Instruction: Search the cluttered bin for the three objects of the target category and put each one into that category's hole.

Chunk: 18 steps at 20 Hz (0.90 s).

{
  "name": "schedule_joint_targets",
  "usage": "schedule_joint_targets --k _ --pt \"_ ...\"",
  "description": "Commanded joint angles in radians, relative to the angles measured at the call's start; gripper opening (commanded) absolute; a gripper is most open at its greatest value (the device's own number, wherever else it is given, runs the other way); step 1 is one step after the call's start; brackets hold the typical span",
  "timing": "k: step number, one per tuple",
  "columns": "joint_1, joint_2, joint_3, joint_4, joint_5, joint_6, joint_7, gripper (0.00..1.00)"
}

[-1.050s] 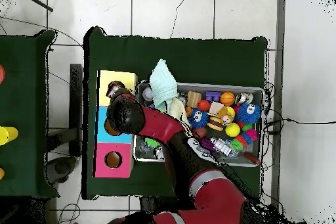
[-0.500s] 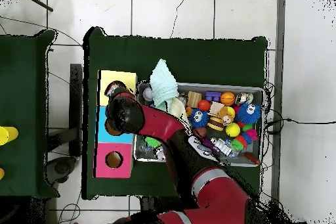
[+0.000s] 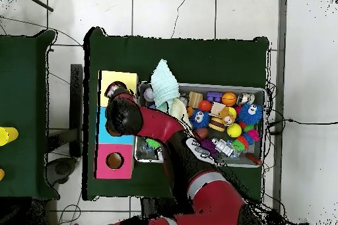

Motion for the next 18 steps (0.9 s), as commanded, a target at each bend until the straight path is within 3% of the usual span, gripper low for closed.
schedule_joint_targets --k 1,3,4,10,18 --pt "-0.016 0.035 -0.131 0.058 -0.035 0.052 0.115 1.0" --pt "-0.026 0.036 -0.118 0.058 -0.048 0.056 0.105 1.0" --pt "-0.029 0.036 -0.114 0.059 -0.052 0.053 0.103 0.0" --pt "-0.03 0.038 -0.112 0.052 -0.06 0.056 0.1 0.0" --pt "-0.049 0.034 -0.09 0.059 -0.103 -0.026 0.114 0.0"
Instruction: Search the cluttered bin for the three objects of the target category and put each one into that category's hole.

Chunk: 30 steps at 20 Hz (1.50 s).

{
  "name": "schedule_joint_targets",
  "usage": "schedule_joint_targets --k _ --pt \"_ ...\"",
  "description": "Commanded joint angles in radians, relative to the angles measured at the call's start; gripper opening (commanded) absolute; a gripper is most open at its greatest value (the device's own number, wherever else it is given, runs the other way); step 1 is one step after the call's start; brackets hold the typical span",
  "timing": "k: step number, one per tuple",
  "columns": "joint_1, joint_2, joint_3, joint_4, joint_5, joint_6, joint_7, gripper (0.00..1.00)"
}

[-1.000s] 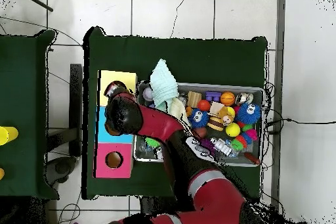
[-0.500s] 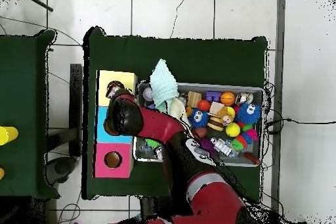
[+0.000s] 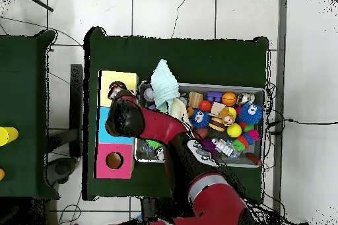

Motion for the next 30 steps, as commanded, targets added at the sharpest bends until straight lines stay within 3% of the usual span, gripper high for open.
schedule_joint_targets --k 1,4,9,16,21,26,30 --pt "-0.054 0.032 -0.06 0.059 -0.079 -0.046 0.123 0.0" --pt "-0.066 -0.022 -0.042 0.092 -0.126 -0.162 0.172 0.0" --pt "0.022 -0.055 -0.158 0.077 -0.127 -0.343 0.2 0.0" --pt "0.034 -0.019 -0.176 0.05 -0.118 -0.344 0.161 0.0" --pt "0.094 0.042 -0.259 -0.003 -0.065 -0.388 0.127 0.0" --pt "0.127 0.02 -0.302 -0.007 -0.047 -0.385 0.134 0.0" --pt "0.118 -0.017 -0.286 0.006 -0.087 -0.419 0.156 0.0"
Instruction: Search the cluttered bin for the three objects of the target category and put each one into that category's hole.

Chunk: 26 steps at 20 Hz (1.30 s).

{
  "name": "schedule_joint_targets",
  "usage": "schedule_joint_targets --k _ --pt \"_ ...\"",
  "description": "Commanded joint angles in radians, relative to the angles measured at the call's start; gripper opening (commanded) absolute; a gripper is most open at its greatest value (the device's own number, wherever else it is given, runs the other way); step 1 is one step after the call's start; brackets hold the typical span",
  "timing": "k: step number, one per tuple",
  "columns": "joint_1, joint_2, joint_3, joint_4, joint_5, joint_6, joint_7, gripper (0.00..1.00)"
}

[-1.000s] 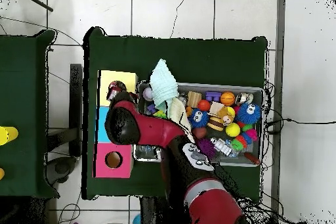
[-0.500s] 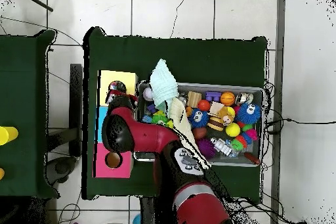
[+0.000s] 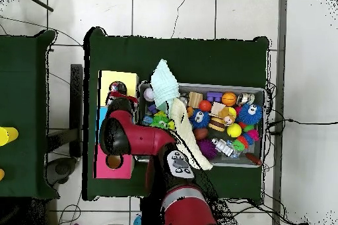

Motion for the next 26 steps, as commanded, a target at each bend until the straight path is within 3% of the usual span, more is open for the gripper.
schedule_joint_targets --k 1,4,7,14,19,26 --pt "-0.027 -0.005 -0.133 -0.028 0.028 -0.116 0.156 0.0" --pt "0.008 0.004 -0.18 -0.037 0.057 -0.163 0.147 0.0" --pt "0.017 0.036 -0.197 -0.053 0.065 -0.135 0.133 0.0" --pt "0.106 0.16 -0.319 -0.129 0.203 -0.155 0.075 0.0" --pt "0.072 0.213 -0.277 -0.172 0.149 -0.182 0.108 0.0" --pt "0.068 0.266 -0.277 -0.213 0.151 -0.217 0.108 0.0"
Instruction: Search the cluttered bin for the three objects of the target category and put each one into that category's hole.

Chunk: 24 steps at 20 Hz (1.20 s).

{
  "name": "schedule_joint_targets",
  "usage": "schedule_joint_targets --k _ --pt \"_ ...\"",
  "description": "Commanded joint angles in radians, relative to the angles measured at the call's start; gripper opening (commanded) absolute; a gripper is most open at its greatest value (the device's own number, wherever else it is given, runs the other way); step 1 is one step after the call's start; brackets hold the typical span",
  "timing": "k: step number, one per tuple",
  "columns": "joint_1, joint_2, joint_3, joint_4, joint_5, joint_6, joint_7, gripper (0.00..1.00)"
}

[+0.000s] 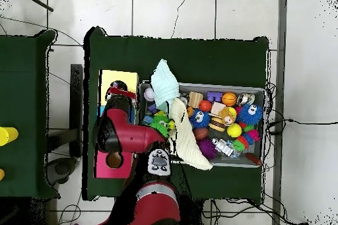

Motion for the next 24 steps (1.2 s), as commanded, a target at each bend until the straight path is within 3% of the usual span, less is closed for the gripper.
schedule_joint_targets --k 1,10,11,21,24 --pt "-0.093 0.168 -0.116 -0.115 0.065 -0.091 0.108 0.0" --pt "-0.144 0.15 -0.057 -0.118 -0.005 0.015 0.106 0.0" --pt "-0.153 0.144 -0.047 -0.118 -0.022 0.047 0.106 1.0" --pt "-0.234 0.093 0.053 -0.1 -0.125 0.271 0.084 1.0" --pt "-0.269 0.059 0.098 -0.067 -0.136 0.388 0.079 1.0"
